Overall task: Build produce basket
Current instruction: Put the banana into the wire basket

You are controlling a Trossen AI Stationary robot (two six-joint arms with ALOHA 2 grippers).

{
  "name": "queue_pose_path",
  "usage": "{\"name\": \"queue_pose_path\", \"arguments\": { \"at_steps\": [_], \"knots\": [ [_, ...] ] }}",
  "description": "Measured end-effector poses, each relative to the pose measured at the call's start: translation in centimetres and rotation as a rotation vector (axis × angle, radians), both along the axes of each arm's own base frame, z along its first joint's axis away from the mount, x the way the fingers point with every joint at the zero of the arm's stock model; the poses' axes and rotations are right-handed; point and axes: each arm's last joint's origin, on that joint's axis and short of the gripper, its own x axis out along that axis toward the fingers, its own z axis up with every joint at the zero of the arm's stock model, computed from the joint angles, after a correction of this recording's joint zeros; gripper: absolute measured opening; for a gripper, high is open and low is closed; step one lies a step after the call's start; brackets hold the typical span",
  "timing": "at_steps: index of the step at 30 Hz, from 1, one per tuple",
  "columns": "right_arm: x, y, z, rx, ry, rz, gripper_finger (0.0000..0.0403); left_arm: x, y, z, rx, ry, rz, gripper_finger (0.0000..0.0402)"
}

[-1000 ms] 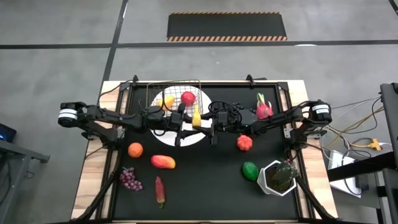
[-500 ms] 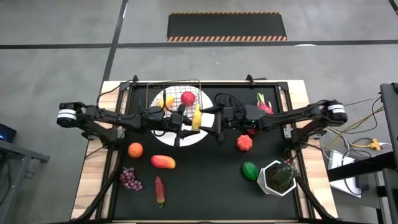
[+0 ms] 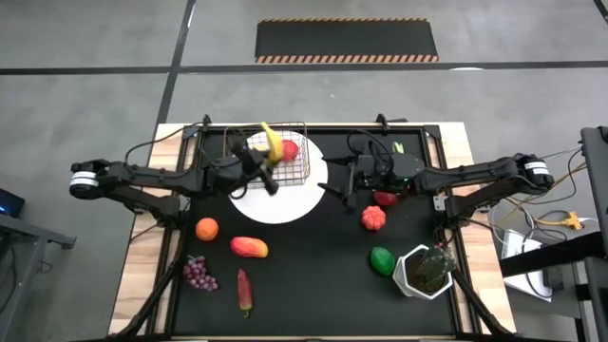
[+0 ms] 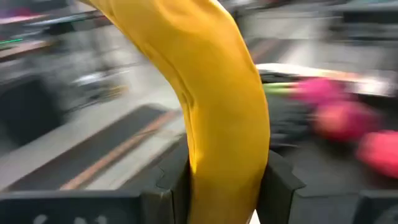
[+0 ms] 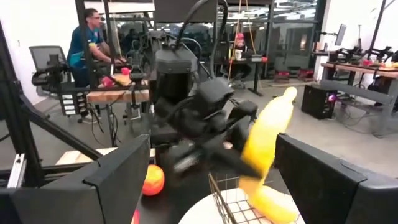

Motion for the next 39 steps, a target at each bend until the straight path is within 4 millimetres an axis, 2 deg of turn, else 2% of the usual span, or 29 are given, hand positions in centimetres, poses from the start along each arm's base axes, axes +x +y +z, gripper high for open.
{"name": "queue_pose_path", "arguments": {
  "at_steps": [3, 6, 12, 17, 28, 39],
  "knots": [
    [0.0, 0.0, 0.0, -0.005, -0.001, -0.012, 0.0327, -0.4, 0.9, 0.0, -0.001, -0.023, 0.166, 0.0111],
    [0.3, -0.1, -0.4, -0.007, 0.016, -0.024, 0.0327, -0.2, 1.7, -0.4, -0.023, -0.029, 0.210, 0.0111],
    [0.4, -0.1, -0.7, -0.008, 0.029, -0.045, 0.0327, 0.9, 3.8, -2.9, -0.072, 0.032, 0.284, 0.0111],
    [0.5, -0.1, -0.7, -0.008, 0.031, -0.045, 0.0327, 2.0, 5.5, -4.7, -0.107, 0.096, 0.304, 0.0111],
    [0.5, -0.1, -0.8, -0.004, 0.039, -0.045, 0.0327, 3.5, 8.3, -7.3, -0.133, 0.192, 0.360, 0.0112],
    [0.5, -0.1, -0.9, -0.001, 0.044, -0.045, 0.0327, 3.8, 8.9, -8.0, -0.140, 0.209, 0.376, 0.0112]
  ]
}}
